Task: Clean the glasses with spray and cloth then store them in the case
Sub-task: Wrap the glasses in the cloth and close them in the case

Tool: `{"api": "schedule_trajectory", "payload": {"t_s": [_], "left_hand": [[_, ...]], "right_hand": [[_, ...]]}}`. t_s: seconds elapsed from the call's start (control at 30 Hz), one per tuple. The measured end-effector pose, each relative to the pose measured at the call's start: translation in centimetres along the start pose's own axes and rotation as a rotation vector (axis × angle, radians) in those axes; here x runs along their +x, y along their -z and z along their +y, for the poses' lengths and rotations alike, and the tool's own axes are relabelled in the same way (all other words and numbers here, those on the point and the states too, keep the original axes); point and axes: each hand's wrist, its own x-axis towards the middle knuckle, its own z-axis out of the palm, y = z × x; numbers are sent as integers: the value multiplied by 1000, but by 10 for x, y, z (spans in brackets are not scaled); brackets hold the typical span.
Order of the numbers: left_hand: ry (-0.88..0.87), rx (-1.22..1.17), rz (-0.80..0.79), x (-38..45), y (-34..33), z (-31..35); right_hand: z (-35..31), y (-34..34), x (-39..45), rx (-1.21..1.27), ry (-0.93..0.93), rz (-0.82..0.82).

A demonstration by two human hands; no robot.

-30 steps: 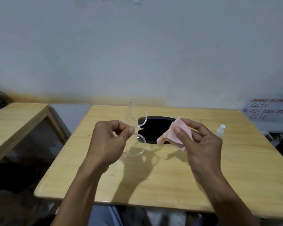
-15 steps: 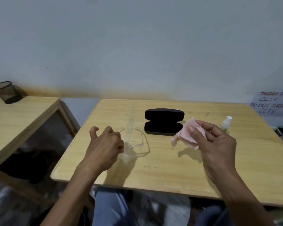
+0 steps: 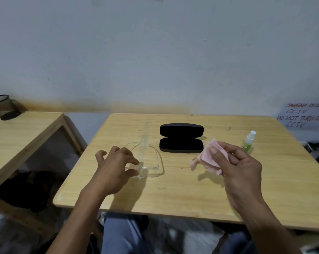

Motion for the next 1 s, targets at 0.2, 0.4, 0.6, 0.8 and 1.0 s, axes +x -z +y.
{"api": "schedule_trajectory", "payload": {"t_s": [0.2, 0.4, 0.6, 0.8, 1.0], "left_hand": [[-79, -302, 208, -13, 10, 45], [-121, -818, 330, -29, 6, 124], [-144, -835, 344, -17, -1, 134], [-68, -911, 159, -10, -9, 134], [17, -900, 230, -5, -18, 139]], "right_hand": [[-4, -1, -11, 53, -38, -54], [-6, -3, -24, 45, -53, -123], [-5, -3, -20, 25, -61, -104], [2, -6, -8, 30, -106, -129], [7, -1, 2, -17, -170, -180]]}}
